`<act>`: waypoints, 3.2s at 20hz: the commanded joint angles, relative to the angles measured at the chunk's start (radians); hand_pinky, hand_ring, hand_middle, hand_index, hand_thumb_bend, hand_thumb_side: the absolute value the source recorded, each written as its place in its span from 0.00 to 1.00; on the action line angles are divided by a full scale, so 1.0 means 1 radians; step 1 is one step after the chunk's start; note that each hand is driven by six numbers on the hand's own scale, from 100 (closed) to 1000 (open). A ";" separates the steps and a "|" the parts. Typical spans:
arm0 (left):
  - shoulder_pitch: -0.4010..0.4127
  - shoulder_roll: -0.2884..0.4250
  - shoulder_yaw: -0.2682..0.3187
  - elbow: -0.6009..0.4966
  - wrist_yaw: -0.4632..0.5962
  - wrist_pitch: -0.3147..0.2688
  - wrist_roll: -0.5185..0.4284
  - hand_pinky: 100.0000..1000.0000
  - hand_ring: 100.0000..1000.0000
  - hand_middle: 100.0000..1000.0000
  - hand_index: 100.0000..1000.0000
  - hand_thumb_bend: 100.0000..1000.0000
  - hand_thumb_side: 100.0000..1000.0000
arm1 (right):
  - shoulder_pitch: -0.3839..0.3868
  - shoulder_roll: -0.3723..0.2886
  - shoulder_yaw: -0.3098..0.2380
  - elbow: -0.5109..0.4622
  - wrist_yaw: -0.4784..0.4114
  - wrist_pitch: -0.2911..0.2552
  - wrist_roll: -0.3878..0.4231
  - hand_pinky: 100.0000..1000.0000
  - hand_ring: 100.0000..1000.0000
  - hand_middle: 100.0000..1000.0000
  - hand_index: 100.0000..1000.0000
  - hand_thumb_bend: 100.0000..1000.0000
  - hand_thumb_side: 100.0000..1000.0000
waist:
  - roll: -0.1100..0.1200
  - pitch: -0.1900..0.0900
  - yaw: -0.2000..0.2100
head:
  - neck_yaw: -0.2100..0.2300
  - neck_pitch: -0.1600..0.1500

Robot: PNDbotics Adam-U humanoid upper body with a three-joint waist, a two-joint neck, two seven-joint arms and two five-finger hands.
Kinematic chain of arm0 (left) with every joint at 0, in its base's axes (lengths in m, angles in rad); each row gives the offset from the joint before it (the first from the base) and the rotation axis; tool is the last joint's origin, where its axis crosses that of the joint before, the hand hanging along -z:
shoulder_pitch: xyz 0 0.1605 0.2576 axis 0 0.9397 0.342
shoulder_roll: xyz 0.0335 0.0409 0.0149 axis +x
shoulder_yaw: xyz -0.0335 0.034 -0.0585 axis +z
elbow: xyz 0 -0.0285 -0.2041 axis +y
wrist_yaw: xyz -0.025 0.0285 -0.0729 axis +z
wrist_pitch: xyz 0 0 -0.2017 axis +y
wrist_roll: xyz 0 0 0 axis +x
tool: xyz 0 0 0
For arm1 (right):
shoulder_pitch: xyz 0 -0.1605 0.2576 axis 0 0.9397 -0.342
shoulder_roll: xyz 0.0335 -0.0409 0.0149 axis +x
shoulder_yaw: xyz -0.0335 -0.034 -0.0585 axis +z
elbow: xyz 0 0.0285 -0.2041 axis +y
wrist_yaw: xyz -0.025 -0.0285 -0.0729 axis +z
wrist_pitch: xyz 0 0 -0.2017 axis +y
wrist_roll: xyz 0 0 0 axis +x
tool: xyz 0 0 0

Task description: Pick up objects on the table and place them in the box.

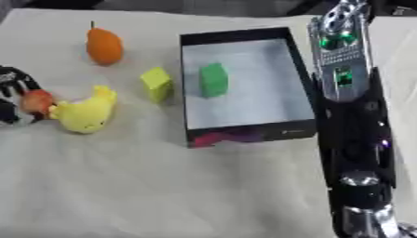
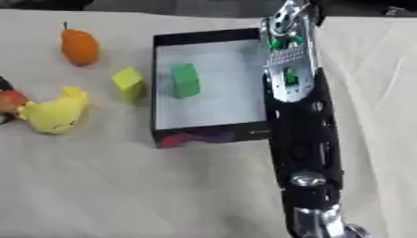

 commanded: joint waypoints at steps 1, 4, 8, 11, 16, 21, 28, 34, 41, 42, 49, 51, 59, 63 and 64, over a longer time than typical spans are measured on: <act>-0.011 0.031 -0.005 -0.040 0.001 -0.001 0.005 0.65 0.68 0.67 0.70 0.07 0.11 | -0.014 -0.005 0.002 -0.005 -0.006 -0.006 -0.001 0.88 0.76 0.76 0.87 0.00 0.56 | 0.019 -0.018 -0.002 | 0.000 0.005; 0.013 0.073 -0.016 -0.150 0.013 0.007 -0.022 0.66 0.68 0.67 0.69 0.02 0.08 | -0.014 -0.007 0.002 -0.003 -0.008 -0.006 -0.001 0.88 0.76 0.76 0.87 0.00 0.56 | 0.020 -0.019 -0.002 | -0.003 0.005; 0.027 0.128 -0.006 -0.327 0.026 0.042 -0.034 0.65 0.67 0.66 0.67 0.00 0.06 | -0.007 -0.005 0.003 -0.009 -0.010 -0.009 -0.003 0.88 0.76 0.76 0.87 0.00 0.56 | 0.021 -0.023 0.000 | -0.006 0.005; 0.007 0.137 0.005 -0.418 0.044 0.063 -0.036 0.64 0.65 0.64 0.64 0.00 0.05 | -0.001 -0.001 0.005 -0.013 -0.007 -0.012 0.000 0.88 0.76 0.76 0.87 0.00 0.56 | 0.022 -0.029 -0.001 | -0.015 0.005; -0.059 0.121 0.004 -0.542 0.075 0.077 -0.052 0.63 0.64 0.63 0.65 0.00 0.03 | 0.006 0.006 0.008 -0.018 0.002 -0.014 0.004 0.88 0.76 0.76 0.87 0.00 0.56 | 0.024 -0.039 -0.004 | -0.021 0.005; -0.169 0.041 -0.016 -0.595 0.084 0.075 -0.083 0.62 0.63 0.62 0.65 0.00 0.02 | 0.017 0.014 0.012 -0.025 0.008 -0.016 0.008 0.88 0.76 0.76 0.87 0.00 0.56 | 0.028 -0.048 -0.007 | -0.022 0.005; -0.333 -0.211 -0.063 -0.514 0.062 0.056 -0.118 0.61 0.62 0.60 0.64 0.00 0.03 | 0.025 0.036 0.020 -0.047 0.029 -0.024 0.013 0.88 0.76 0.76 0.87 0.00 0.56 | 0.031 -0.055 -0.021 | -0.017 0.005; -0.379 -0.384 -0.109 -0.453 -0.016 0.016 -0.145 0.62 0.62 0.61 0.64 0.00 0.04 | 0.007 0.052 0.016 -0.070 0.076 -0.020 0.019 0.88 0.76 0.76 0.87 0.00 0.56 | 0.030 -0.053 -0.036 | -0.012 0.005; -0.396 -0.497 -0.144 -0.301 -0.153 -0.046 -0.146 0.62 0.63 0.61 0.65 0.02 0.03 | 0.005 0.066 0.013 -0.076 0.085 -0.015 0.019 0.88 0.76 0.76 0.87 0.00 0.56 | 0.030 -0.052 -0.051 | -0.011 0.005; -0.393 -0.509 -0.149 -0.275 -0.171 -0.056 -0.144 0.62 0.63 0.62 0.65 0.02 0.03 | 0.006 0.067 0.013 -0.076 0.082 -0.015 0.018 0.88 0.76 0.76 0.87 0.00 0.56 | 0.030 -0.051 -0.052 | -0.010 0.005; -0.368 -0.552 -0.155 -0.154 -0.179 -0.146 -0.193 0.69 0.69 0.67 0.69 0.24 0.17 | 0.009 0.064 0.010 -0.072 0.059 -0.014 0.011 0.88 0.75 0.76 0.87 0.00 0.57 | 0.033 -0.043 -0.058 | -0.009 0.005; -0.375 -0.548 -0.156 -0.142 -0.165 -0.163 -0.219 0.71 0.71 0.69 0.71 0.28 0.20 | 0.013 0.064 0.011 -0.073 0.052 -0.016 0.009 0.88 0.75 0.76 0.87 0.00 0.57 | 0.034 -0.043 -0.058 | -0.008 0.005; -0.376 -0.529 -0.146 -0.169 -0.163 -0.190 -0.261 0.82 0.82 0.81 0.88 0.59 0.46 | 0.017 0.063 0.013 -0.069 0.043 -0.019 0.009 0.88 0.75 0.76 0.87 0.00 0.57 | 0.034 -0.047 -0.054 | -0.012 0.005; -0.375 -0.461 -0.129 -0.276 -0.135 -0.160 -0.225 0.81 0.81 0.80 0.86 0.54 0.43 | 0.021 0.055 0.010 -0.068 0.045 -0.017 0.007 0.88 0.75 0.76 0.87 0.00 0.57 | 0.035 -0.053 -0.040 | -0.024 0.005; -0.373 -0.429 -0.126 -0.313 -0.118 -0.151 -0.216 0.81 0.81 0.80 0.86 0.54 0.43 | 0.023 0.053 0.010 -0.069 0.046 -0.017 0.006 0.88 0.75 0.76 0.87 0.00 0.57 | 0.037 -0.055 -0.035 | -0.028 0.005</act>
